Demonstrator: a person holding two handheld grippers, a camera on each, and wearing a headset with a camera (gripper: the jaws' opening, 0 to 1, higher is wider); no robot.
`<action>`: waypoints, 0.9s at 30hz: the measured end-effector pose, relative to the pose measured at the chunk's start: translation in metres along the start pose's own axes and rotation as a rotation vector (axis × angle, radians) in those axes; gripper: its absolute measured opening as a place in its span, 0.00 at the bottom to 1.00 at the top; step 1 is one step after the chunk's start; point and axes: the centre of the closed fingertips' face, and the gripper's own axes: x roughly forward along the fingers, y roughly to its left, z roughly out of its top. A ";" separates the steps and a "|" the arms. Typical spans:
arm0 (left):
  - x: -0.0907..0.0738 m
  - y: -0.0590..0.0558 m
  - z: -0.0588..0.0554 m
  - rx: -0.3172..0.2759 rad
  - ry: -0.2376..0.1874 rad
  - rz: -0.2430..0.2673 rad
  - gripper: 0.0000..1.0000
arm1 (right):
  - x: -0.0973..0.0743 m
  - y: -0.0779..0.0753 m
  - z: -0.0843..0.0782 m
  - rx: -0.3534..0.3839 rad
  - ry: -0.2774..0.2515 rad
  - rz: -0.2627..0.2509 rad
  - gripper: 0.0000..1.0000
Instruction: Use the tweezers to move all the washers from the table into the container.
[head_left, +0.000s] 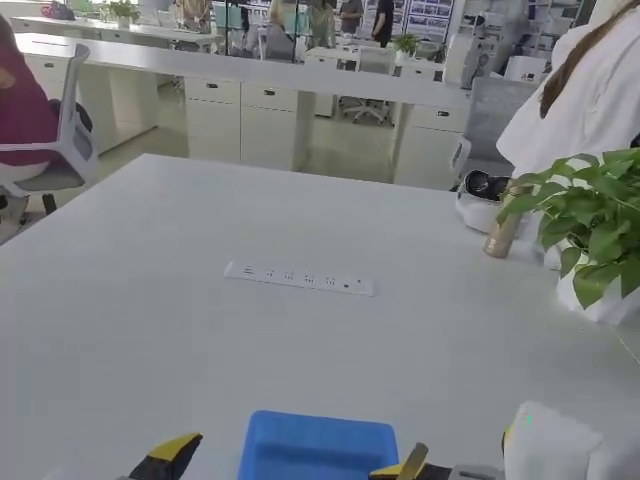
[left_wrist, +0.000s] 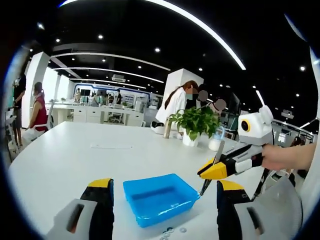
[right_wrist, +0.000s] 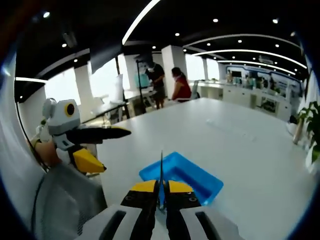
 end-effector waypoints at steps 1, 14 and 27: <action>-0.001 0.001 0.001 0.011 -0.004 0.008 0.86 | -0.001 -0.003 0.002 -0.001 -0.003 -0.004 0.03; -0.015 0.015 0.002 0.098 0.000 0.056 0.95 | 0.006 -0.019 0.039 -0.046 -0.044 -0.014 0.03; -0.023 0.032 0.007 -0.058 -0.077 0.098 0.97 | 0.048 -0.058 0.039 0.006 -0.046 -0.034 0.03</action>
